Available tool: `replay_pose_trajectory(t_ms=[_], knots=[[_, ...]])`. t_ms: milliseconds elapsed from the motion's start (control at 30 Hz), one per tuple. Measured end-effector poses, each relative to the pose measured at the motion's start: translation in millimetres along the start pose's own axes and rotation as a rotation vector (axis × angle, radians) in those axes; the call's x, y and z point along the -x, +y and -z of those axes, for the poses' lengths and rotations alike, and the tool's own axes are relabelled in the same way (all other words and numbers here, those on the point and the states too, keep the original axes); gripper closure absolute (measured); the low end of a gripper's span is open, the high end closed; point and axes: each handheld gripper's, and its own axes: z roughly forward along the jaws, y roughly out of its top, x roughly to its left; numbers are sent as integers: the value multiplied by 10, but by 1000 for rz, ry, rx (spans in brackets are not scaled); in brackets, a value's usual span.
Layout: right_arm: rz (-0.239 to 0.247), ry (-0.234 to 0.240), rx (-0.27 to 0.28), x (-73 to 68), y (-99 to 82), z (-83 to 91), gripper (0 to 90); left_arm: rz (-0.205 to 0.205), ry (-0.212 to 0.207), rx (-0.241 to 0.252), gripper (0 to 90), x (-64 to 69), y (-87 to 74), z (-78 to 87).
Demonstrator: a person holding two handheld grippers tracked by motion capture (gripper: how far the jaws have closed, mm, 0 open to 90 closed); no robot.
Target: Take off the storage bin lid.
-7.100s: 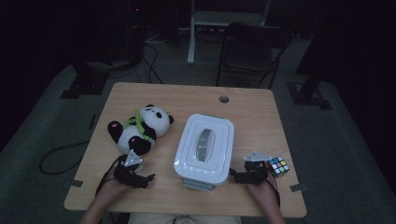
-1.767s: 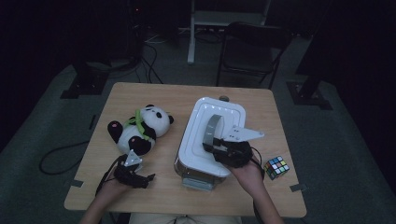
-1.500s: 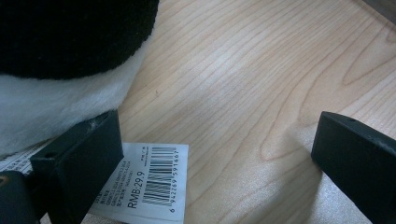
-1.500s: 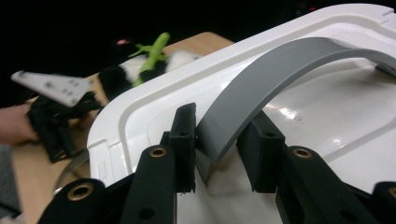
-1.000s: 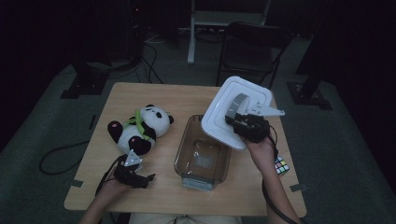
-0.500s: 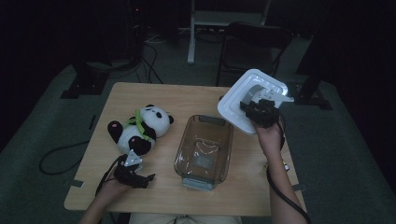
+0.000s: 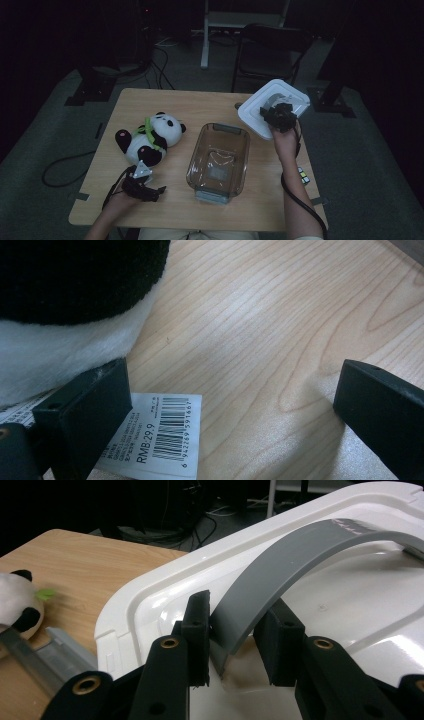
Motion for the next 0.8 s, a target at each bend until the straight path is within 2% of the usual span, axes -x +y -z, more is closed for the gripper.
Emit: replay_pose_trajectory(t_ms=[233,433,567,800], knots=[[-59,-13,-35,27,-131,-199,680,0,0,0,26,0,0,0],[-62,-17,-73,-29,-282,-330,680,1,0,0,26,1,0,0],[-91,-19,-89,-41,-392,-398,680,0,0,0,26,1,0,0],[-100,-26,-108,-62,-533,-438,680,0,0,0,26,0,0,0]])
